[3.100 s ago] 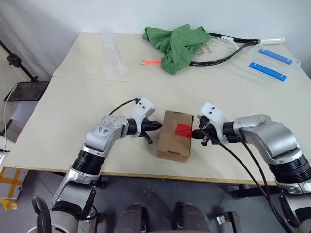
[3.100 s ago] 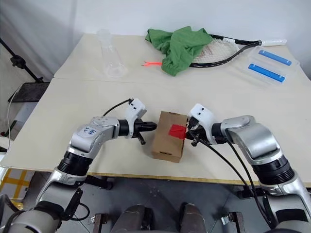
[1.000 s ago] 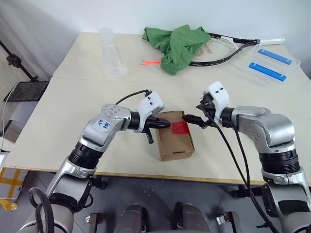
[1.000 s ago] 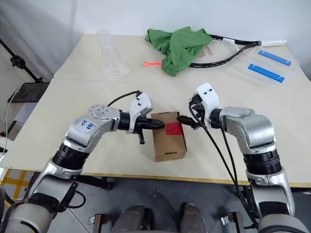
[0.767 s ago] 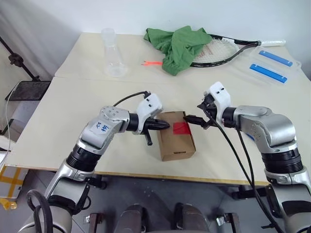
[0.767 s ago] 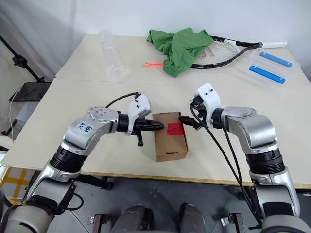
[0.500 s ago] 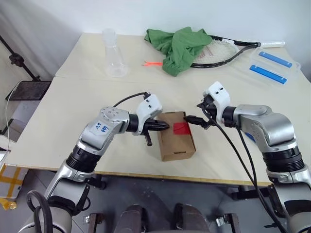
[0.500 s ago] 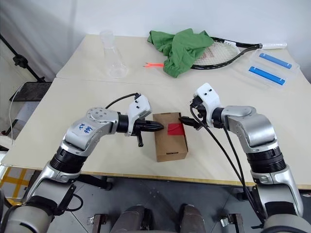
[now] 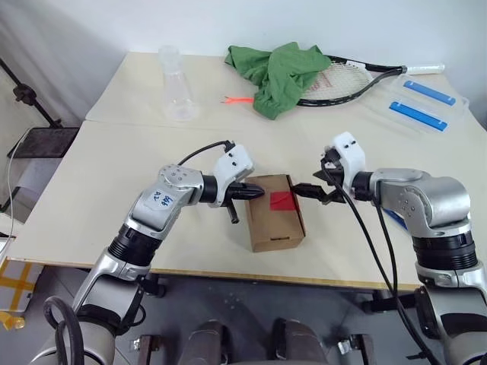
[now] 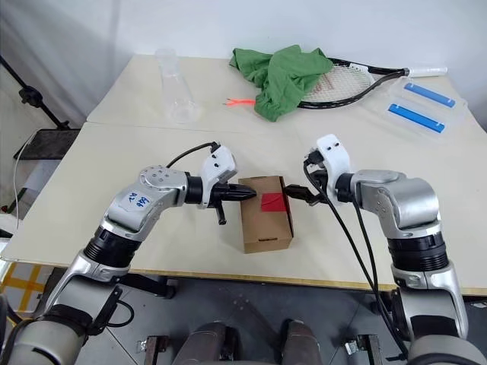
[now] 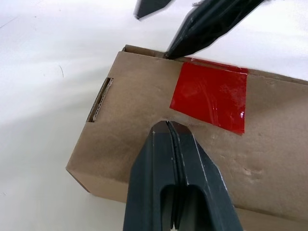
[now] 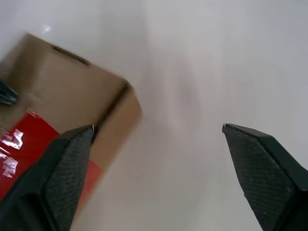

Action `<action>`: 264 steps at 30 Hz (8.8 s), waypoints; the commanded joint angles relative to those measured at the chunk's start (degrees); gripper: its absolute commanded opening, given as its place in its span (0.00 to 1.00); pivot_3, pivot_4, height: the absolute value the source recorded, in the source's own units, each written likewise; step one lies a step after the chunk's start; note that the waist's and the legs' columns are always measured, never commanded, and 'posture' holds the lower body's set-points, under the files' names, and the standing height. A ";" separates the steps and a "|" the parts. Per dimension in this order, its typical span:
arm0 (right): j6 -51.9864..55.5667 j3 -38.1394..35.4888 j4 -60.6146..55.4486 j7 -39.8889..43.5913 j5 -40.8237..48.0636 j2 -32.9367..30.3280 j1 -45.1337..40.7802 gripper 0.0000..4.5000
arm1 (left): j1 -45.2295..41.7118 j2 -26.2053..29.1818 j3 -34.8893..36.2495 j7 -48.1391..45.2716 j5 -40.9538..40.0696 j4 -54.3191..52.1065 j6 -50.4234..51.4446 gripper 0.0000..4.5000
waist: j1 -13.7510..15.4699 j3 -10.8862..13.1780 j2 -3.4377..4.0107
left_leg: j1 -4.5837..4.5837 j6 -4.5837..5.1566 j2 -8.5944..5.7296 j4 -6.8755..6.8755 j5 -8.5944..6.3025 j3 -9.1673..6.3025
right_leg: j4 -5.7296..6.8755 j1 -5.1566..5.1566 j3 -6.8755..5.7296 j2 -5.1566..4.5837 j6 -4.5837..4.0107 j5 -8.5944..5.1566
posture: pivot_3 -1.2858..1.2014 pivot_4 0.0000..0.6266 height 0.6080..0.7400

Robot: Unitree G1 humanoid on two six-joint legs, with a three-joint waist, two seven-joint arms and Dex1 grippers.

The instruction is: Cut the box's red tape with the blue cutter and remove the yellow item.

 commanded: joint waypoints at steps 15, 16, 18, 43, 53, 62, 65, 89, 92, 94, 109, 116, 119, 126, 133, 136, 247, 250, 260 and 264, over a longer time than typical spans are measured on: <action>-16.61 15.96 8.28 7.40 -14.25 -10.62 4.56 0.98 | 0.48 -0.72 -1.25 0.47 2.71 2.43 0.83 0.00 | 0.08 -0.07 -0.11 | 0.03 0.00 0.00 0.01 0.00 0.00 | -0.04 0.04 0.01 0.00 0.00 0.00 | 0.52 0.24 1.00; -16.47 15.26 8.36 7.71 -14.05 -10.51 4.39 0.98 | 0.49 -0.70 -1.22 0.46 2.71 2.40 0.86 0.00 | 0.08 -0.07 -0.11 | 0.02 0.00 0.00 0.02 0.00 0.00 | -0.04 0.05 0.01 0.00 0.00 0.00 | 0.52 0.24 1.00; -16.11 13.92 8.55 8.32 -13.67 -10.39 4.05 0.98 | 0.44 -0.72 -1.18 0.47 2.70 2.42 0.92 0.00 | 0.08 -0.07 -0.11 | 0.02 0.00 0.01 0.02 0.00 -0.01 | -0.05 0.05 0.00 0.00 0.00 0.00 | 0.52 0.24 1.00; 1.31 9.40 42.41 31.38 2.01 1.44 -15.17 0.98 | -0.05 -1.60 -2.36 -0.61 3.30 1.95 -0.53 0.00 | -1.07 -0.04 -0.04 | -0.06 -0.01 0.13 -0.04 0.01 0.11 | -0.02 -0.12 0.02 0.09 -0.01 -0.01 | 0.52 0.24 1.00; -2.52 11.13 51.83 33.93 -4.00 5.07 -18.99 0.69 | 0.98 -1.28 -2.16 -0.66 3.55 0.10 -0.05 0.00 | -2.03 -0.06 -0.06 | 0.01 -0.08 0.20 -0.06 0.03 0.12 | 0.03 -0.10 0.03 0.12 -0.02 -0.01 | 0.52 0.24 1.00; 0.30 4.64 53.60 26.09 -4.45 6.62 -19.04 0.01 | 2.88 -0.56 -1.81 -0.62 3.57 -2.50 0.89 0.00 | -2.00 -0.07 -0.06 | 0.00 -0.10 0.18 -0.17 0.01 0.09 | 0.00 -0.14 0.02 0.12 -0.02 -0.01 | 0.52 0.24 1.00; 4.68 1.90 53.07 19.89 -4.96 7.54 -19.78 0.01 | 3.19 -0.50 -1.76 -0.60 3.58 -3.02 1.04 0.00 | -2.01 -0.08 -0.06 | 0.03 -0.10 0.19 -0.11 0.01 0.10 | 0.00 -0.09 0.04 0.12 -0.02 -0.01 | 0.52 0.24 1.00; 25.09 -4.22 17.24 -27.88 47.13 -7.58 -19.16 0.01 | 1.39 -2.16 -0.43 0.37 4.62 0.59 -4.58 0.00 | -1.19 0.09 0.20 | -0.17 -0.08 0.08 -0.11 0.02 0.05 | -0.05 -0.21 0.00 0.01 -0.02 -0.02 | 0.52 0.24 1.00; 25.09 -8.45 11.55 -31.12 45.56 -5.20 -15.10 0.01 | 1.19 -2.52 -0.76 0.22 5.00 1.41 -5.21 0.00 | -0.88 0.09 0.20 | -0.19 -0.07 0.09 -0.12 0.02 0.04 | -0.06 -0.21 -0.03 0.01 -0.02 -0.02 | 0.52 0.24 1.00; 20.02 -8.23 6.26 -30.06 40.38 -5.19 -11.41 0.01 | 1.16 -2.66 -0.82 0.13 5.04 1.56 -5.34 0.00 | -0.63 0.09 0.20 | -0.22 -0.07 0.09 -0.13 0.01 0.06 | -0.10 -0.23 -0.03 0.01 -0.02 -0.01 | 0.52 0.24 1.00; 13.92 -4.18 29.50 -3.97 27.17 -2.79 -9.09 0.88 | 0.75 -3.34 -1.16 -0.15 5.63 1.49 -5.11 0.00 | -0.17 0.09 0.20 | -0.22 -0.03 0.08 -0.13 0.03 0.14 | -0.10 -0.25 0.00 0.03 -0.01 -0.01 | 0.52 0.24 1.00; 7.86 4.68 43.49 14.56 18.10 -0.80 -14.16 0.88 | 0.75 -3.03 -1.08 -0.43 5.90 1.03 -4.66 0.00 | -0.41 0.09 0.20 | -0.19 -0.03 0.11 -0.13 0.03 0.15 | -0.09 -0.25 0.00 0.07 -0.01 -0.01 | 0.52 0.24 1.00; 4.29 8.35 49.02 20.48 13.09 0.51 -15.79 0.88 | 0.76 -2.94 -1.04 -0.47 5.98 0.80 -4.44 0.00 | -0.59 0.09 0.19 | -0.16 -0.03 0.10 -0.13 0.03 0.15 | -0.09 -0.23 0.00 0.07 -0.01 -0.01 | 0.52 0.24 1.00; 1.84 11.45 54.47 30.65 6.30 2.37 -18.54 0.43 | 1.35 -2.49 -0.75 -0.38 6.14 -0.27 -3.68 0.00 | -1.50 0.08 0.19 | -0.09 -0.04 0.13 -0.14 0.03 0.09 | -0.04 -0.16 -0.03 0.07 -0.01 -0.01 | 0.52 0.24 1.00; 1.92 11.90 57.90 35.72 2.04 3.56 -20.38 0.01 | 1.96 -2.14 -0.70 -0.23 6.08 -1.26 -3.13 0.00 | -1.52 0.07 0.18 | -0.09 -0.04 0.13 -0.09 0.03 0.07 | -0.03 -0.14 -0.03 0.07 -0.01 -0.01 | 0.52 0.24 1.00; 3.07 11.38 57.46 36.51 1.18 3.77 -20.98 0.01 | 2.22 -2.10 -0.71 -0.12 6.04 -1.65 -3.01 0.00 | -1.54 0.07 0.18 | -0.10 -0.04 0.12 -0.06 0.03 0.04 | -0.04 -0.13 -0.02 0.05 -0.01 -0.01 | 0.52 0.24 1.00; 6.58 11.70 8.23 -73.19 88.76 -16.74 -8.46 0.01 | 0.59 7.14 -7.91 -14.85 16.13 -1.85 -15.82 0.00 | 0.31 0.48 0.18 | -1.03 0.13 0.15 0.03 -0.03 -0.16 | -0.51 -0.61 -0.41 0.03 0.08 0.05 | 0.52 0.24 1.00; 5.78 11.42 6.69 -72.71 87.02 -16.67 -5.26 0.01 | 0.86 7.00 -7.48 -14.85 15.93 -1.74 -15.59 0.00 | 0.14 0.48 0.17 | -1.03 0.13 0.16 0.00 -0.03 -0.13 | -0.50 -0.64 -0.40 0.04 0.08 0.05 | 0.52 0.24 1.00; 5.36 5.14 -3.41 -50.35 60.81 -19.58 -1.91 0.14 | -0.12 7.70 -5.81 -15.51 16.01 0.47 -13.22 0.08 | 0.21 0.48 0.18 | -1.06 0.13 0.14 0.02 -0.03 -0.04 | -0.46 -0.75 -0.29 0.05 0.12 0.07 | 0.52 0.24 1.00; 5.89 2.59 -3.68 -42.25 54.42 -21.33 -1.24 0.43 | -0.84 8.28 -4.13 -15.82 15.42 0.70 -11.98 0.32 | 0.14 0.48 0.18 | -1.08 0.13 0.15 0.01 -0.03 -0.01 | -0.46 -0.81 -0.27 0.06 0.13 0.07 | 0.52 0.24 1.00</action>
